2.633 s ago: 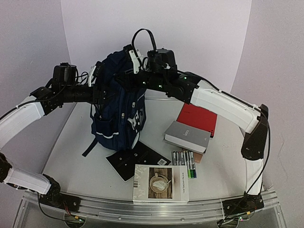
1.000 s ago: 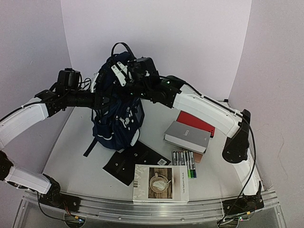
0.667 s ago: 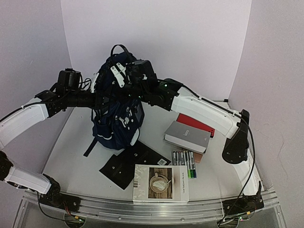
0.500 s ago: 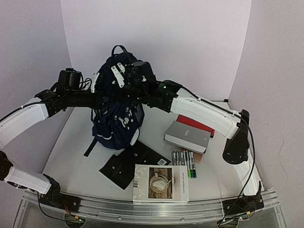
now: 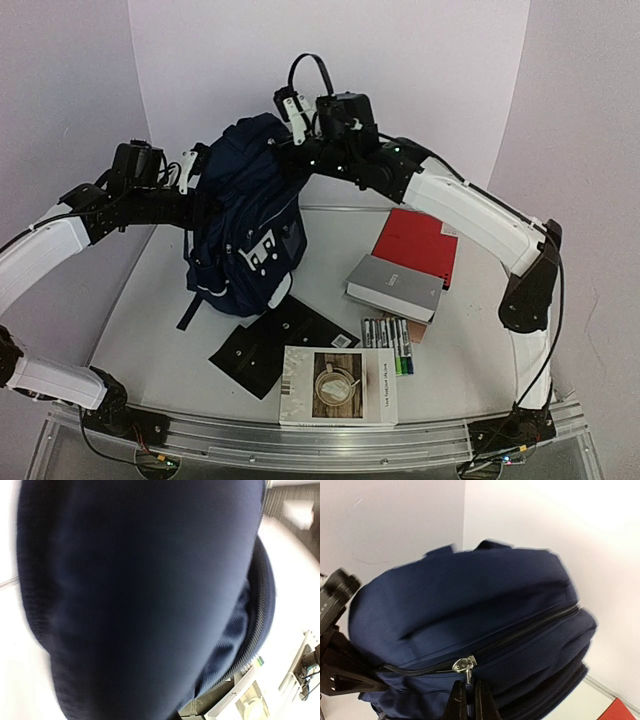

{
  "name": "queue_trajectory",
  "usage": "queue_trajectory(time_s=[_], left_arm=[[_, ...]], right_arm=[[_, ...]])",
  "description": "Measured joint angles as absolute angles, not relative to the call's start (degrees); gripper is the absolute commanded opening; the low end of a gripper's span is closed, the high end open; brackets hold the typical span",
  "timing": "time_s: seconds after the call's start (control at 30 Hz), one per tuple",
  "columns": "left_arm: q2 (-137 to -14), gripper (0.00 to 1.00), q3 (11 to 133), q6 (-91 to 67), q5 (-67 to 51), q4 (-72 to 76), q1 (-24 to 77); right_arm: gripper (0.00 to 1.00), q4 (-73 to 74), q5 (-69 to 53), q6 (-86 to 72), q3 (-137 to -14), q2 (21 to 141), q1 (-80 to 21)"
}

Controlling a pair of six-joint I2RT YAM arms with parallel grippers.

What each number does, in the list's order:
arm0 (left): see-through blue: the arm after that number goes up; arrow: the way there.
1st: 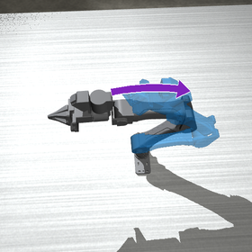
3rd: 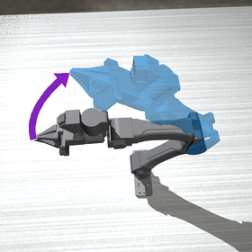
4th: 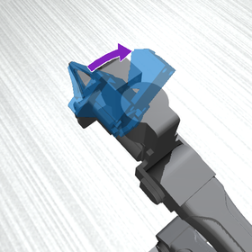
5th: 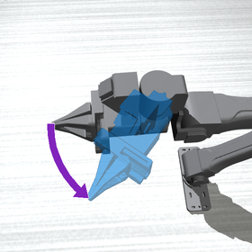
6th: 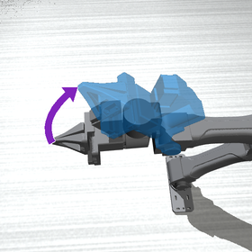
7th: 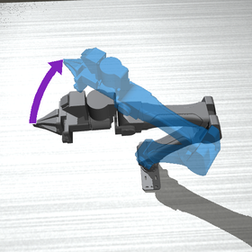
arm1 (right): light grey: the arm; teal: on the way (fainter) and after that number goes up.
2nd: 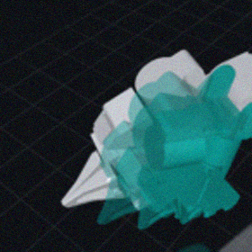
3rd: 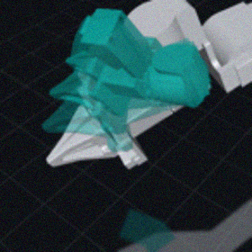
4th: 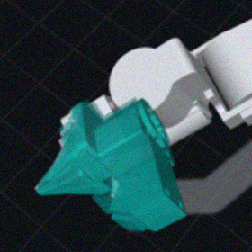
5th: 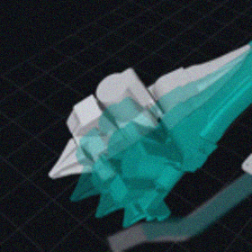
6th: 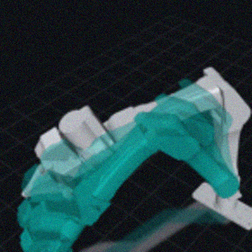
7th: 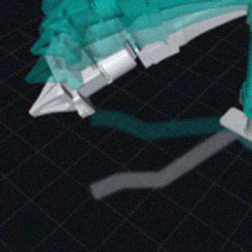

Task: Pack the student bag
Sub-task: Unzip the student bag at the center of the board.

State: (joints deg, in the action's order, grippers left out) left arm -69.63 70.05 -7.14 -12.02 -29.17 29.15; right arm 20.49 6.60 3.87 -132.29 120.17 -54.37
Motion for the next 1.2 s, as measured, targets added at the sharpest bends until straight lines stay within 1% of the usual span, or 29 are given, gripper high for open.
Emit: queue_trajectory(time_s=[0.13,0.37,0.43,0.57,0.73,0.77,0.83,0.9,0.97,1.07,1.2], left_arm=[[-69.29,0.0,70.17,-5.9,-10.37,-30.41,29.06],[-67.4,0.0,70.19,-4.17,-8.34,-32.38,27.59],[-67.01,0.0,70.77,-3.63,-8.78,-33.15,26.24],[-67.16,0.0,72.62,-2.59,-10.97,-33.79,22.66],[-68.1,0.0,74.07,-1.58,-11.1,-35.64,20.64],[-68.4,0.03,74.58,-1.53,-10.86,-36.14,20.49],[-69.31,0.14,75.95,-1.42,-10.91,-37.33,20.21],[-70.2,0.32,77.55,-1.3,-12.2,-38.52,19.73],[-71.1,0.46,79.68,-0.79,-15.35,-39.69,18.94],[-72.56,0.57,84.12,-1.35,-21.39,-40.45,18.32],[-75.16,0.63,91.12,-1.57,-29.78,-39.97,19.81]], right_arm=[[0.0,22.06,5.52,2.94,-131.91,117.77,-51.04],[0.0,21.43,3.58,-1.02,-129.8,116.99,-47.73],[0.0,21.0,1.08,-2.83,-128.27,116.5,-45.47],[0.0,19.55,-8.0,-6.11,-123.52,114.65,-41.17],[0.0,17.88,-16.8,-8.29,-117.77,111.6,-39.16],[0.0,17.33,-18.03,-8.56,-116.52,111.05,-38.87],[0.0,16.75,-20.64,-8.91,-114.1,109.96,-38.06],[0.0,16.63,-23.18,-9.22,-112.49,109.2,-37.16],[0.0,16.58,-25.79,-9.92,-111.75,108.86,-36.13],[0.0,16.52,-28.53,-11.23,-111.72,108.86,-35.26],[0.0,16.47,-29.66,-12.54,-111.74,108.86,-35.11]])
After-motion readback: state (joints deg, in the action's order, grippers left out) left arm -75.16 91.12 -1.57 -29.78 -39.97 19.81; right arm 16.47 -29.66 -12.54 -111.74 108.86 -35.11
